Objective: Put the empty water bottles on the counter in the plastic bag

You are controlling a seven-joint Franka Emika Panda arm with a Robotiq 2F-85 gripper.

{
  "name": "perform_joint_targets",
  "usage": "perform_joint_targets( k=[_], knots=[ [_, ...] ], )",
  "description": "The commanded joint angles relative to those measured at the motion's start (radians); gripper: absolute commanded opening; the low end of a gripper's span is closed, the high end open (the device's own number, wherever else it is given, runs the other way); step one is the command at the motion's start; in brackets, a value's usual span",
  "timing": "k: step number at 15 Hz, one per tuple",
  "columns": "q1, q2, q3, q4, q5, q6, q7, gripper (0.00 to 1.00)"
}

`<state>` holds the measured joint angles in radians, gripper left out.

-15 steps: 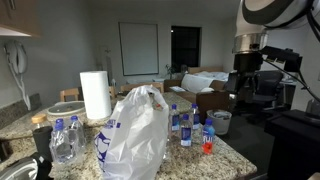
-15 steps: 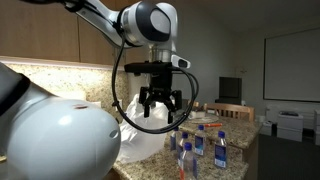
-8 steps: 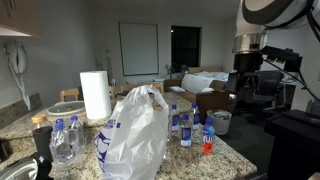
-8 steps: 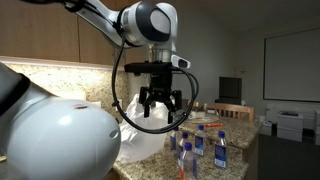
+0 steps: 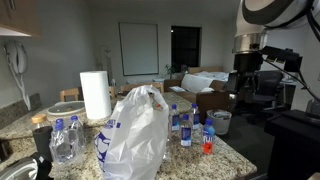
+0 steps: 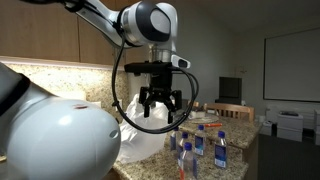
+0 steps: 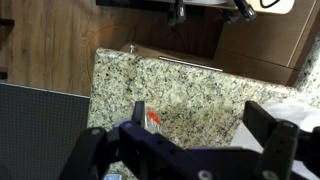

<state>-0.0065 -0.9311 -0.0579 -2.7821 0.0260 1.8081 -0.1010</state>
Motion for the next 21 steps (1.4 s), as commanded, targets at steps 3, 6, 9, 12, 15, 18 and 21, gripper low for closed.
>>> perform_joint_targets(
  k=[3,6,9,12,15,18,21],
  knots=[
    [0.010,0.078,0.005,0.075,-0.017,0.038,-0.017,1.00],
    [0.023,0.211,0.017,0.163,-0.019,0.162,-0.024,1.00],
    [0.023,0.345,0.012,0.230,-0.037,0.216,-0.043,1.00],
    [-0.004,0.470,0.002,0.278,-0.081,0.243,-0.039,1.00],
    [-0.025,0.555,-0.013,0.312,-0.124,0.253,-0.036,1.00],
    [-0.031,0.625,-0.022,0.322,-0.127,0.287,-0.032,1.00],
    [-0.024,0.703,-0.018,0.329,-0.113,0.347,-0.021,1.00]
  ],
)
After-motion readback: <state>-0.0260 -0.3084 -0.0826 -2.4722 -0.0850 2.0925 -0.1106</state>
